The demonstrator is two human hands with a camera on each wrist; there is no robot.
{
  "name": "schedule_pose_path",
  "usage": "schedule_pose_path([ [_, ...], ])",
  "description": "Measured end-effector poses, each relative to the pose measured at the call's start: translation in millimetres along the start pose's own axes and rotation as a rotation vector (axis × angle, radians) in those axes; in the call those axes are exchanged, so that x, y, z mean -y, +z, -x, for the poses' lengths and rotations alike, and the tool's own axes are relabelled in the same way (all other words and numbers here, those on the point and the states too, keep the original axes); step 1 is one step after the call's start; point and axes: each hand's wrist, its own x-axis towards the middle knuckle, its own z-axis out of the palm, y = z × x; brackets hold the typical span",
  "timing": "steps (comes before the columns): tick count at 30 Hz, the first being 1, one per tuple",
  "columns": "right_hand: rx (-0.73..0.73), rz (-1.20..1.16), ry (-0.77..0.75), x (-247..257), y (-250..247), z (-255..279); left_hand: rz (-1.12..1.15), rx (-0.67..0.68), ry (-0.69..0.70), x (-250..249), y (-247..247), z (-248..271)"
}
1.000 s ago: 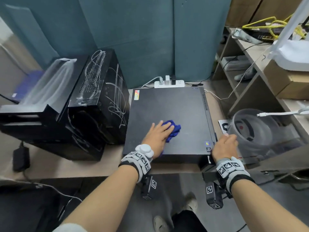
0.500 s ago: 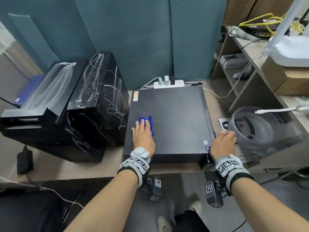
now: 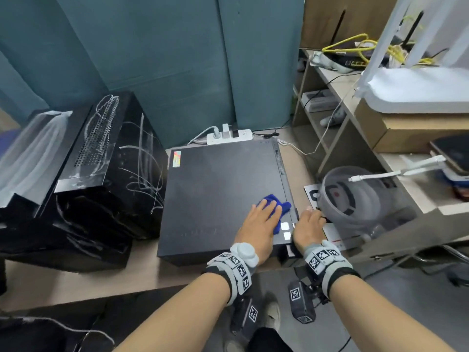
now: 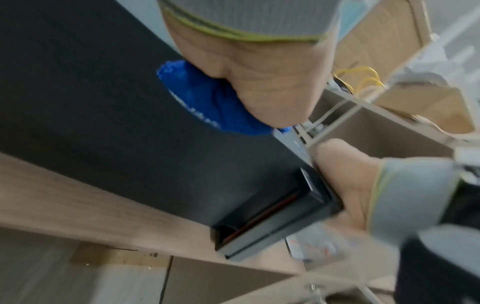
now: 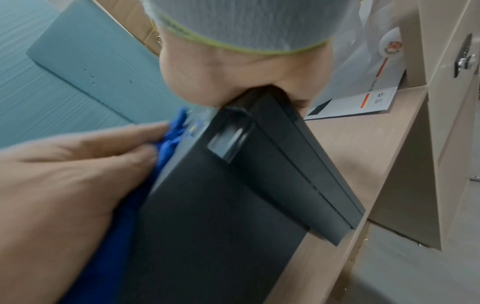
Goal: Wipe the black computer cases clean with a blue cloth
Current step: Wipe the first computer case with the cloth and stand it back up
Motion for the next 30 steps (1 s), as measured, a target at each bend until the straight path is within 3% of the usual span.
schedule_pose_path([
  [4, 0.072, 0.193, 0.029, 23.6, -5.2, -25.3, 0.011, 0.094, 0.258, 10.7, 2.8, -6.2],
  [6, 0.095, 0.229, -0.022, 51.1, -2.3, -42.8, -0.022, 0.091, 0.304, 33.3, -12.2, -14.9],
  [12, 0.140, 0.197, -0.140, 111.4, 19.1, -70.7, -0.092, 0.028, -0.157, 116.4, -49.3, -50.0],
  [16, 0.206, 0.269, -0.246, 113.6, 36.1, -84.7, -0.059, -0.053, -0.580, 170.3, -70.0, -69.0],
  [20, 0.246, 0.336, -0.343, 98.4, 47.5, -96.4, -0.031, -0.078, -0.717, 173.0, -71.7, -103.7],
  [23, 0.247, 0.347, -0.349, 91.5, 52.7, -104.9, -0.038, -0.068, -0.656, 164.9, -69.8, -140.3],
  [30, 0.342, 0.457, -0.401, 92.8, 48.3, -111.7, -0.068, 0.060, -0.342, 111.9, -54.6, -195.2],
])
